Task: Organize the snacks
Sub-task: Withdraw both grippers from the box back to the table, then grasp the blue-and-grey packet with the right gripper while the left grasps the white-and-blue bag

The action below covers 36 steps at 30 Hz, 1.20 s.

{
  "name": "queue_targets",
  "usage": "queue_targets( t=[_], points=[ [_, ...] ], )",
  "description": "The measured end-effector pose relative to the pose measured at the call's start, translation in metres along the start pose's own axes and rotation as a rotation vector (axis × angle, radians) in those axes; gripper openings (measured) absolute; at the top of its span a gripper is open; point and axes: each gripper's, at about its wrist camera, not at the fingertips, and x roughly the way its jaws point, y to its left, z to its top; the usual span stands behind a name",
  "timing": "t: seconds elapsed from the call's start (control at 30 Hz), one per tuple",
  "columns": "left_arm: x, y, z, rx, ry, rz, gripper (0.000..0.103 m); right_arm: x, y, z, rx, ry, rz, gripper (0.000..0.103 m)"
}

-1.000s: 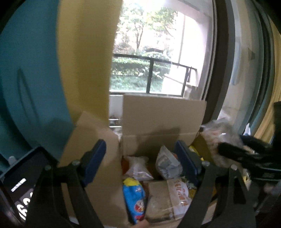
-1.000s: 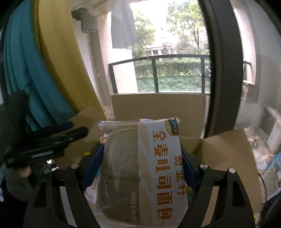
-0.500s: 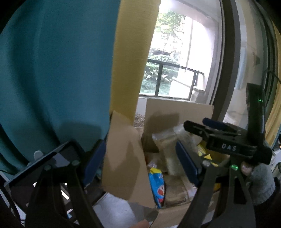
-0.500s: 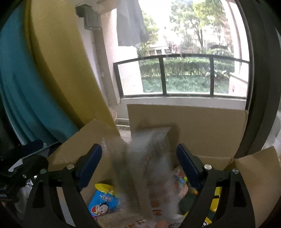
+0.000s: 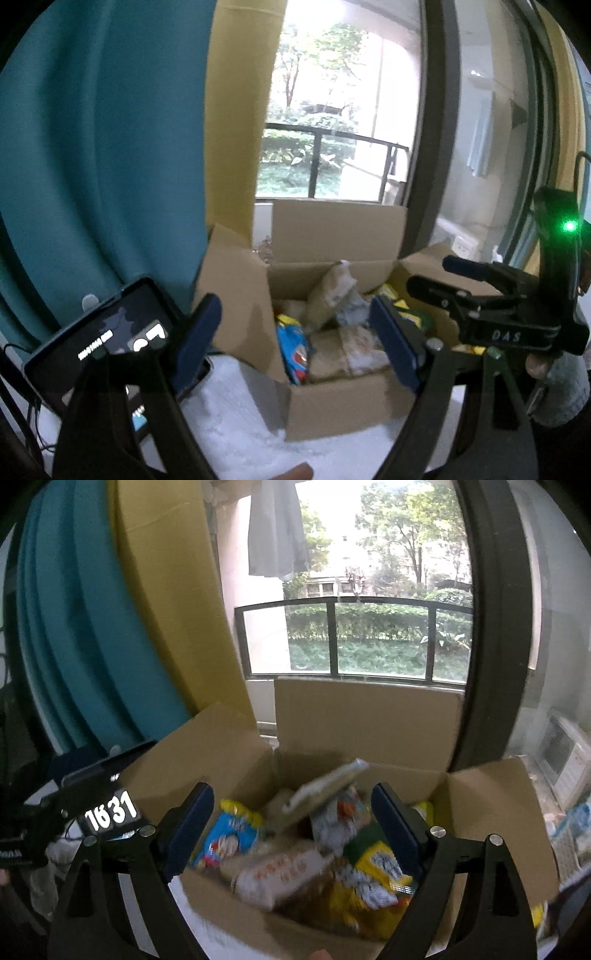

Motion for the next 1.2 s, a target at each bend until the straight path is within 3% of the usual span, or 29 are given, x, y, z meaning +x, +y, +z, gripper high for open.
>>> queue_targets(
  t=[0.6,0.97,1.2],
  points=[
    [-0.073,-0.053,-0.055,0.058,0.024,-0.051,0.084,-0.111,0.024,-0.074,-0.038,0.019,0.005,0.089],
    [-0.089,-0.066,-0.112,0.055,0.095,-0.091,0.084,-0.135,0.029,-0.122,-0.068,0.074,0.015,0.086],
    [-0.083,-0.079,-0.16,0.087,0.194,-0.111,0.084,-0.13,0.022,-0.163,-0.04,0.149,0.022,0.082]
  ],
)
